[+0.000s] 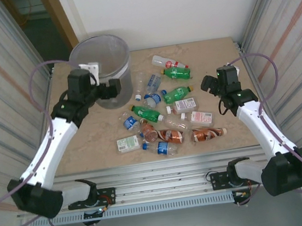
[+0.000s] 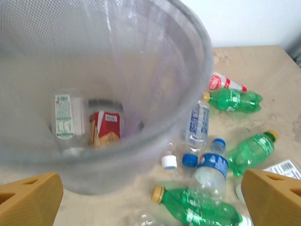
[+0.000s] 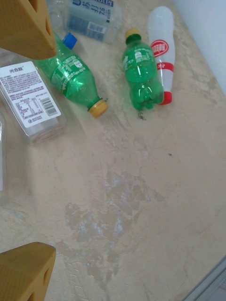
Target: Put the plastic bottles in the bin
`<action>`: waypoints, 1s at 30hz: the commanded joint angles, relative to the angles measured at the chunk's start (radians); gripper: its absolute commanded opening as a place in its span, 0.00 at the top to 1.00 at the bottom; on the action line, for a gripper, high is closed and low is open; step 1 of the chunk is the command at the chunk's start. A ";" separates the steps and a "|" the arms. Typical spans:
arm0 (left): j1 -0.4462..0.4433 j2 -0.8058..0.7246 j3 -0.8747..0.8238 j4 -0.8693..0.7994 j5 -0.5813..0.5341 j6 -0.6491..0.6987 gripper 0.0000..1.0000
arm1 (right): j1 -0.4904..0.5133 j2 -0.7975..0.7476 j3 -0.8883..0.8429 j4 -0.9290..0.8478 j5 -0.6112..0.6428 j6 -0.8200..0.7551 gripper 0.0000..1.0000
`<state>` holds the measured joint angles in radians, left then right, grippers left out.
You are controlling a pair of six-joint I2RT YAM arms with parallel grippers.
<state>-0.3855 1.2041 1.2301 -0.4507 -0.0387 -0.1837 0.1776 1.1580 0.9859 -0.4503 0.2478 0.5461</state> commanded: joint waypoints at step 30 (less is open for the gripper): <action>-0.173 0.220 -0.254 -0.382 0.141 0.653 0.01 | -0.027 0.077 0.042 -0.018 0.020 0.001 0.02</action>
<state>-0.5568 1.4399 0.9863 -0.8108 0.0494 0.3939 0.1623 1.2312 1.0061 -0.4538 0.2642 0.5491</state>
